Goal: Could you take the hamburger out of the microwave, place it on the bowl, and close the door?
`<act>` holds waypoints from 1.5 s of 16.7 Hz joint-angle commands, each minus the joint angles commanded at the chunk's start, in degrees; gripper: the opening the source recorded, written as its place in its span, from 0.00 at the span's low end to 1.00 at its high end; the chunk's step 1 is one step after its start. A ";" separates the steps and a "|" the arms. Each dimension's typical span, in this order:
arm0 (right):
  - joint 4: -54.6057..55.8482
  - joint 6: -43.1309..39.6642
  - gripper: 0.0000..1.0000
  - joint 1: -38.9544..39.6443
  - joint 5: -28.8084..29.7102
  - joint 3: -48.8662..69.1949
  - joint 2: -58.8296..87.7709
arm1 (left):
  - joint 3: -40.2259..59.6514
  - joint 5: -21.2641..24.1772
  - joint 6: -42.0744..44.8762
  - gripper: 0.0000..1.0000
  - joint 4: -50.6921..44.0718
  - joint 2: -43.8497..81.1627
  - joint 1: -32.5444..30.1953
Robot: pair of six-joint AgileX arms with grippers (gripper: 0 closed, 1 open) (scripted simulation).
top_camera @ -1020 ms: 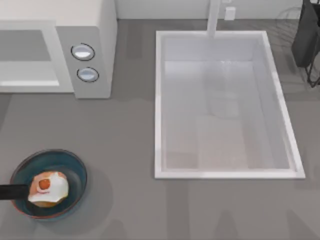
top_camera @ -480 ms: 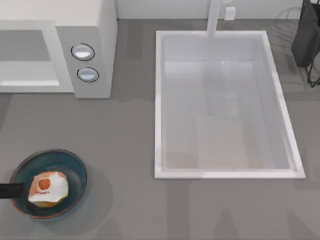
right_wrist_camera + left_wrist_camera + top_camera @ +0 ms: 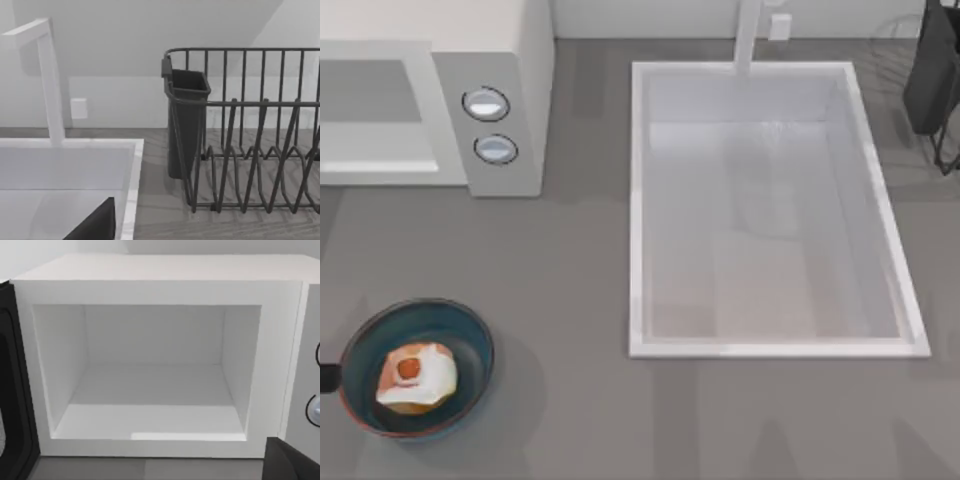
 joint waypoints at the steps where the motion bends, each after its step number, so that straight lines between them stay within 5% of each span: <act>1: 0.00 0.00 1.00 0.00 0.00 0.00 0.00 | -0.09 0.61 0.01 0.00 0.22 0.13 0.61; 7: 0.00 0.00 1.00 0.00 0.00 0.00 0.00 | 0.08 -0.44 0.04 0.00 -0.52 -0.73 -0.43; 16: 0.00 0.00 1.00 0.00 0.00 0.00 0.00 | 0.42 -18.18 -0.03 0.00 -5.75 -5.57 -18.19; 25: 0.00 0.00 1.00 0.00 0.00 0.00 0.00 | 6.35 -14.84 3.74 0.00 -8.33 0.49 -13.35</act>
